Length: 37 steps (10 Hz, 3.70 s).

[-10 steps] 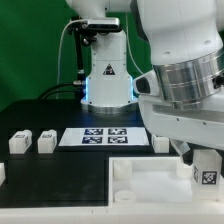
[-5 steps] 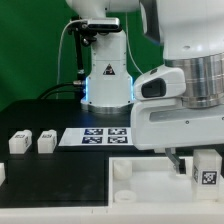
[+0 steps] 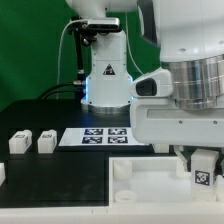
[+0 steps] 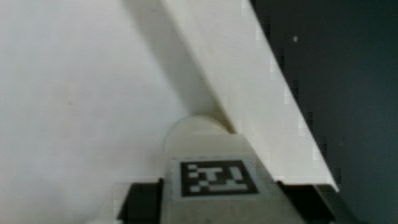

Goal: Assemble one leg

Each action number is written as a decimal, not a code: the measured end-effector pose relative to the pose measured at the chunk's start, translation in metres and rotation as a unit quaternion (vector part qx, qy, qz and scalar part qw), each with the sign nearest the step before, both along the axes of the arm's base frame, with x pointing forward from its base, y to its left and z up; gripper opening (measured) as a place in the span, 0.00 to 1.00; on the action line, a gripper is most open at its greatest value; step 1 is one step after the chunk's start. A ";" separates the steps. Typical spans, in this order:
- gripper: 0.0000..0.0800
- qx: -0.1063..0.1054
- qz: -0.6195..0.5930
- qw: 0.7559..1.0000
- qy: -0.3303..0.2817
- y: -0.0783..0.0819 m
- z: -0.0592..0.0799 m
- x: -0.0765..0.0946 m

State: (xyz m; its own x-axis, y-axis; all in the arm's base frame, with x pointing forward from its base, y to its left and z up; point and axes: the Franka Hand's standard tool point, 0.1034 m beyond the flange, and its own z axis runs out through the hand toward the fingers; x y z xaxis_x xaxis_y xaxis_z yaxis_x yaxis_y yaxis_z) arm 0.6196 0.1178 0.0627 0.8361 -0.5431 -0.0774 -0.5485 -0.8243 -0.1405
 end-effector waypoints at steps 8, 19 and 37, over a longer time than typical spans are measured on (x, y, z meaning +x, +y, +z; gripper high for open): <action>0.37 0.076 -0.451 0.885 0.086 0.000 0.000 0.005; 0.81 0.012 0.171 0.985 -0.008 0.000 0.007 -0.003; 0.37 0.102 -0.530 0.838 0.079 0.000 0.001 0.007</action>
Offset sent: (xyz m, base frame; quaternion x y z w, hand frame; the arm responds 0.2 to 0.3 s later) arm 0.0297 -0.0184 0.0030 0.0931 0.0177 0.4006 0.9113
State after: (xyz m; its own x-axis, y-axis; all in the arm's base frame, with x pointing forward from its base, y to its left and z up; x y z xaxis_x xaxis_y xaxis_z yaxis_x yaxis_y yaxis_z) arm 0.6268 0.1178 0.0638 -0.1381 -0.9359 -0.3240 -0.9823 0.1712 -0.0757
